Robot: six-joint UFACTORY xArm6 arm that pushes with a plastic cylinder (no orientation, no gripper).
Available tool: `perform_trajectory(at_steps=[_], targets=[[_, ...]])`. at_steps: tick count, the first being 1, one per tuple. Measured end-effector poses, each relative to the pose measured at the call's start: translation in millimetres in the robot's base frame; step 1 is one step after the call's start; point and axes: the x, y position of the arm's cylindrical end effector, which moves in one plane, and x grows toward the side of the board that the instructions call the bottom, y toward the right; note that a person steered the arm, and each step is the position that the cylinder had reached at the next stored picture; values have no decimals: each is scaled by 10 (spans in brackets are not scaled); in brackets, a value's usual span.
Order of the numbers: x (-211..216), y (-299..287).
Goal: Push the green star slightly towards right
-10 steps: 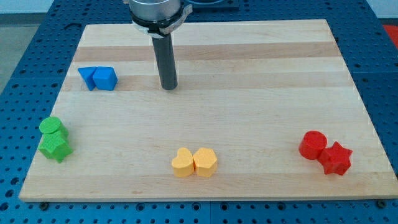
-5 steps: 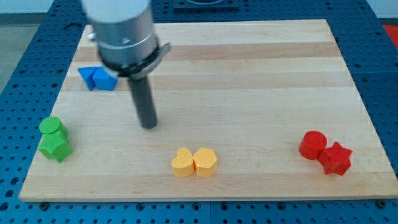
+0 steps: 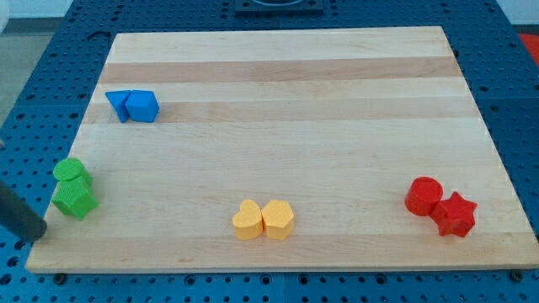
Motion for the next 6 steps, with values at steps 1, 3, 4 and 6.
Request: perform_trajectory(at_steps=[1,3,4,6], targets=[[-101,-4],[-103,41],[-217,40],[-419,323]])
